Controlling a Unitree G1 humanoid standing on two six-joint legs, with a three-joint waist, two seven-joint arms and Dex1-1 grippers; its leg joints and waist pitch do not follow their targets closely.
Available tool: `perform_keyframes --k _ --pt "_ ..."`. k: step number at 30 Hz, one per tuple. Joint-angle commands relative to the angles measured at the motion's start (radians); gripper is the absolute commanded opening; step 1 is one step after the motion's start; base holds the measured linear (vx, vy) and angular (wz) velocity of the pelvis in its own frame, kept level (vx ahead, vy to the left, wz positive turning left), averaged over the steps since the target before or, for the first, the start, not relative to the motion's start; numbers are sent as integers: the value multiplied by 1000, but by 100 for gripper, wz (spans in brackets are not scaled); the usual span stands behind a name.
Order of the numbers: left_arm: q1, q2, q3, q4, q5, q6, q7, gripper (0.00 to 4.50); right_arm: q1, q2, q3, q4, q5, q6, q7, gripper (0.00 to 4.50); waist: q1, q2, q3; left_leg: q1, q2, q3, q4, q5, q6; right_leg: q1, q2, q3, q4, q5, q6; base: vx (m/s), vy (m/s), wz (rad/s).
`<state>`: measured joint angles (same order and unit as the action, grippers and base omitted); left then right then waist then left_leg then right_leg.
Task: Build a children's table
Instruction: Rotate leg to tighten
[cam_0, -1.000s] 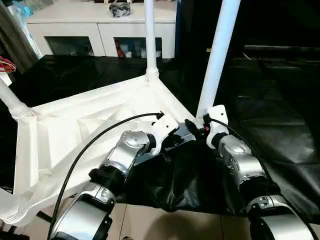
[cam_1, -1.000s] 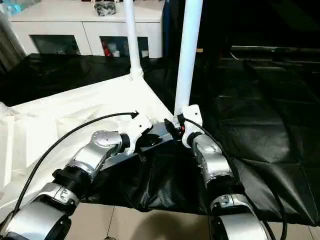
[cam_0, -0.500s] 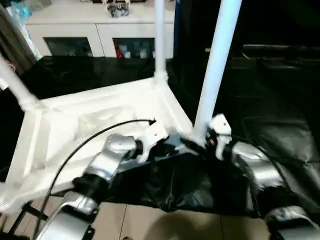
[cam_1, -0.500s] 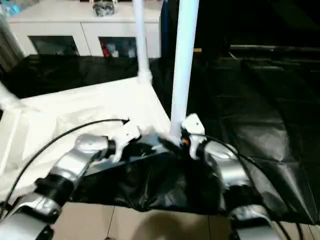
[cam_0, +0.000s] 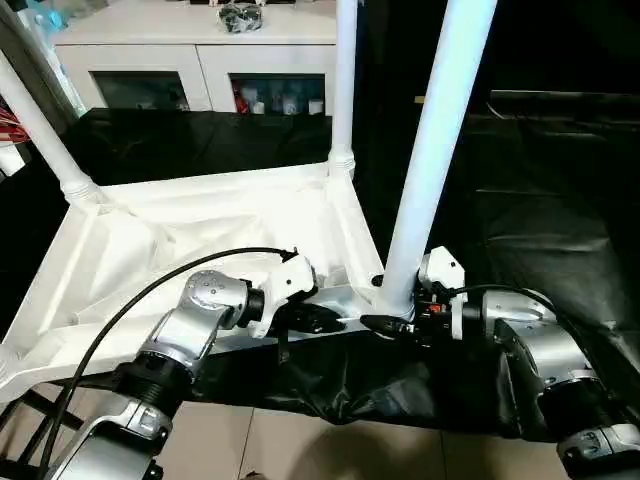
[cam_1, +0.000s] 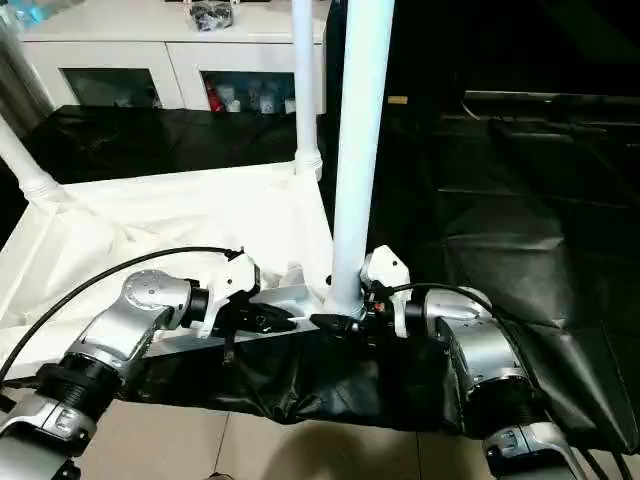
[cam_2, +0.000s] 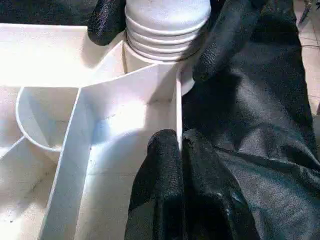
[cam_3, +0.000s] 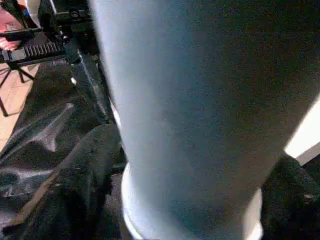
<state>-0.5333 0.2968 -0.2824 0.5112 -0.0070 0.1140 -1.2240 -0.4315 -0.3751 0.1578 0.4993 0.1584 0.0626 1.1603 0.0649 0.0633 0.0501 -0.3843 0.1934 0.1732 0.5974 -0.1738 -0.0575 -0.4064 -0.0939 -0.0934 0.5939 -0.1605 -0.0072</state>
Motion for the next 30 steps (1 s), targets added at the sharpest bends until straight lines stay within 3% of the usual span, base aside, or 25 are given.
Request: perform_keyframes --k 1,10,11,14,15,17,20,21,25,26,30 --pt "-16 -4 19 -59 -49 -15 -7 0 12 10 34 -24 7 20 29 339 3 -19 -67 11 38 -7 -75 -248 82 51 -55 46 -73 -303 -216 0 0 0" --pt "-19 -26 32 -47 -43 -12 48 0 23 46 20 -17 1 32 -42 287 3 -19 -66 11 37 -7 -75 -253 72 51 -56 46 -74 -311 -215 0 0 0" --pt "-41 -53 38 -8 -9 -10 137 0 10 86 8 30 -35 14 -155 283 -1 -20 -65 11 37 -8 -76 -256 63 48 -56 47 -74 -316 -213 0 0 0" --pt "-61 -79 43 22 7 4 196 0 -11 120 -2 88 -81 -18 -283 278 -7 -22 -62 15 32 -8 -77 -282 43 46 -57 45 -83 -377 -193 0 0 0" --pt "-61 -79 43 22 7 4 196 0 -11 120 -2 88 -81 -18 -283 278 -8 -21 -63 15 32 -9 -77 -279 40 47 -57 46 -82 -379 -192 0 0 0" --pt "-120 -145 51 96 42 21 336 0 -66 207 -45 196 -115 -15 -532 277 -14 -20 -62 16 29 -9 -78 -286 29 45 -56 45 -86 -393 -186 0 0 0" --pt "-162 -196 58 147 60 34 441 0 -103 264 -61 248 -128 -2 -667 276 -18 -19 -63 19 28 -10 -77 -287 17 44 -56 45 -87 -397 -182 0 0 0" --pt "-190 -233 66 182 67 39 518 0 -133 303 -70 287 -139 4 -765 276 -17 -12 -65 18 28 -9 -76 -275 23 43 -55 46 -87 -355 -188 0 0 0" --pt "-222 -271 72 221 77 23 584 0 -172 351 -86 334 -133 -14 -818 276 -10 -14 -74 13 27 -8 -71 -224 47 54 -55 45 -74 -242 -212 0 0 0" --pt "-224 -278 69 224 76 10 581 0 -177 358 -90 337 -125 -30 -806 332 -7 -14 -76 11 27 -6 -68 -199 62 55 -55 45 -69 -197 -224 0 0 0" --pt "-223 -291 68 242 75 -30 563 0 -186 367 -118 352 -103 -67 -784 367 -5 -15 -75 7 26 -6 -66 -175 92 60 -57 43 -66 -165 -239 0 0 0"
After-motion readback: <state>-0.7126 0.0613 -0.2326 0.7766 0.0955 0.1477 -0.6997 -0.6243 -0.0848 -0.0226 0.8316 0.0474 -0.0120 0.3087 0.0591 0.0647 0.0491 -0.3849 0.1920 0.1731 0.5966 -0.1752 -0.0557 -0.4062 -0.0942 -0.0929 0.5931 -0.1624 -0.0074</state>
